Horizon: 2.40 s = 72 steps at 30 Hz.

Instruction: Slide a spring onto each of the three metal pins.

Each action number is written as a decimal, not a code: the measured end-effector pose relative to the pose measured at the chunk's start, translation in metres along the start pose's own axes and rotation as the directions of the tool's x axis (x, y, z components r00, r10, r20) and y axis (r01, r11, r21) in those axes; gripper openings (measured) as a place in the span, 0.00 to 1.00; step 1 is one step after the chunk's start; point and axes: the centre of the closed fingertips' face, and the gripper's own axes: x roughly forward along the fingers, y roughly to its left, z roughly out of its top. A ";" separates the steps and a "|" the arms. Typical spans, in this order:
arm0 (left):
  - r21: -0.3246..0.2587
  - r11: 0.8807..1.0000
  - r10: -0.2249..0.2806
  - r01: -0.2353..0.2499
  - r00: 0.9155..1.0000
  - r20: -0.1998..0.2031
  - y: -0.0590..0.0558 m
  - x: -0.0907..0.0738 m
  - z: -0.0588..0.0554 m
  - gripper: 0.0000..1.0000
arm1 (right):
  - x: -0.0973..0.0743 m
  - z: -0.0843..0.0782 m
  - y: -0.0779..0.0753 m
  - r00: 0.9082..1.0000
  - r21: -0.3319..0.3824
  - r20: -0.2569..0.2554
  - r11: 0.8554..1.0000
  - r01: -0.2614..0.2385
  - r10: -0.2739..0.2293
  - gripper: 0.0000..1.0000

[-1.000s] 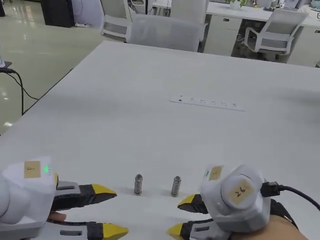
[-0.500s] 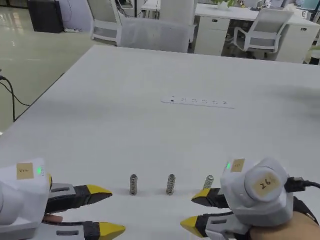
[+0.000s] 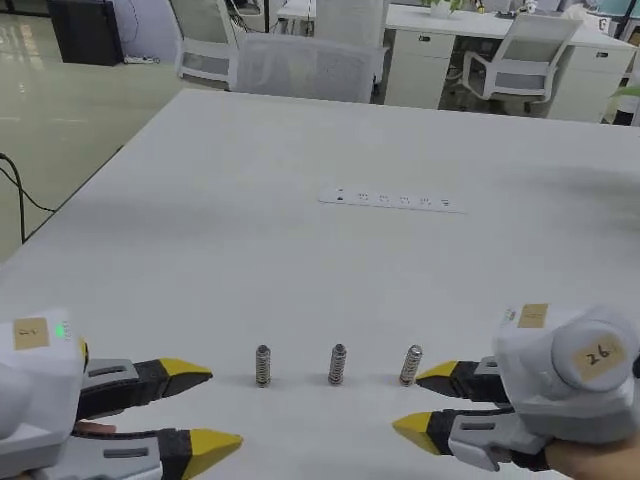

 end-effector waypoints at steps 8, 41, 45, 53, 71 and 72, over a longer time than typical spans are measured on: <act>-0.017 1.000 0.026 -0.026 1.000 0.004 0.006 -0.002 0.001 0.38 | -0.010 -0.002 -0.018 0.999 0.019 0.028 0.999 0.027 -0.028 0.30; -0.077 0.992 0.098 -0.099 0.995 -0.011 0.021 -0.002 -0.004 0.65 | -0.007 -0.008 -0.019 0.997 0.072 0.061 0.996 0.045 -0.050 0.63; -0.080 0.992 0.097 -0.098 0.995 -0.018 0.020 -0.002 -0.005 0.69 | -0.008 -0.007 -0.018 0.994 0.084 0.096 0.996 0.037 -0.045 0.68; -0.102 0.990 0.101 -0.102 0.995 -0.011 0.021 -0.002 -0.005 0.72 | -0.009 -0.008 -0.019 0.988 0.125 0.151 0.992 0.023 -0.042 0.77; -0.134 0.980 0.143 -0.144 0.990 -0.014 0.031 -0.004 -0.007 0.73 | -0.010 -0.005 -0.009 0.985 0.131 0.169 0.991 0.014 -0.036 0.78; -0.135 0.980 0.145 -0.145 0.989 -0.013 0.031 -0.004 -0.007 0.73 | -0.010 -0.006 -0.008 0.986 0.131 0.166 0.991 0.013 -0.035 0.78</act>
